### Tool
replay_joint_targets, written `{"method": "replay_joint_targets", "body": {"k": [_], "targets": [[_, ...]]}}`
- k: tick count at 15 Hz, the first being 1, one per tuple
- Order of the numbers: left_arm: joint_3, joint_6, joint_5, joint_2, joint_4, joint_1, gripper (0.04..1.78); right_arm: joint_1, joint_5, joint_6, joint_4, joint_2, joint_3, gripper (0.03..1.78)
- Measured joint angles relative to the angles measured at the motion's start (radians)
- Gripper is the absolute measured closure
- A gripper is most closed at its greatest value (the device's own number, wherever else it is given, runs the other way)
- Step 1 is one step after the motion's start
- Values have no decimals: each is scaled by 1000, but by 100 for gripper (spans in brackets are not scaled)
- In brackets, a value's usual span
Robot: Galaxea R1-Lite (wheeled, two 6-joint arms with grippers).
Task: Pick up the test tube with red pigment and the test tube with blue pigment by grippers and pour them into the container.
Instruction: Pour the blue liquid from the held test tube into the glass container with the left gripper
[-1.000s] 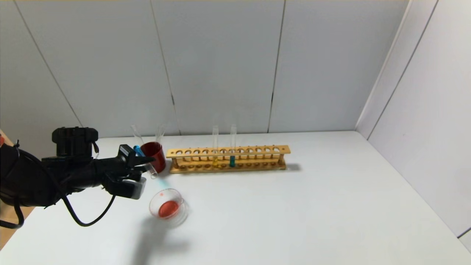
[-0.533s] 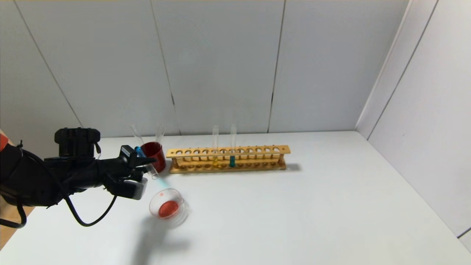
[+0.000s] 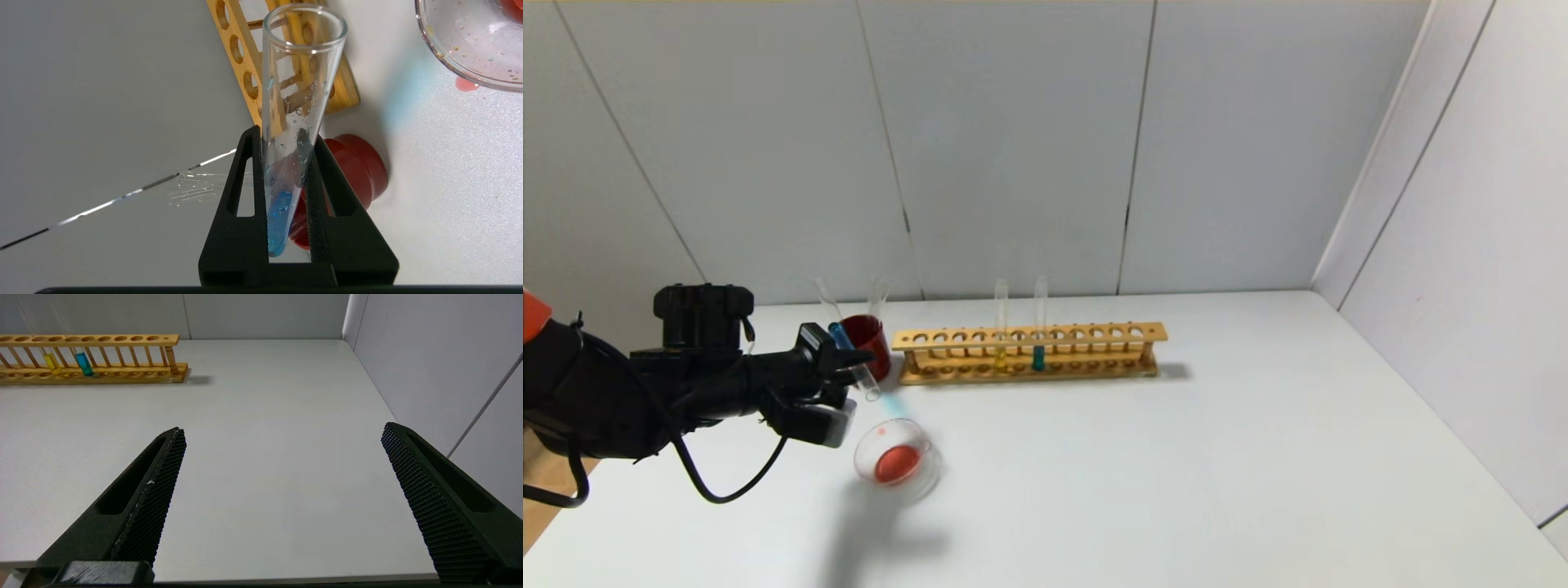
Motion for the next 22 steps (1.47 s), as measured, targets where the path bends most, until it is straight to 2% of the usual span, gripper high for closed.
{"method": "replay_joint_targets", "body": {"k": [9, 22], "targets": [[-12, 49, 44, 10, -32, -1, 151, 0, 0, 0, 0, 0, 0, 6], [3, 100, 44, 2, -46, 1, 151, 0, 0, 0, 0, 0, 0, 6]]}}
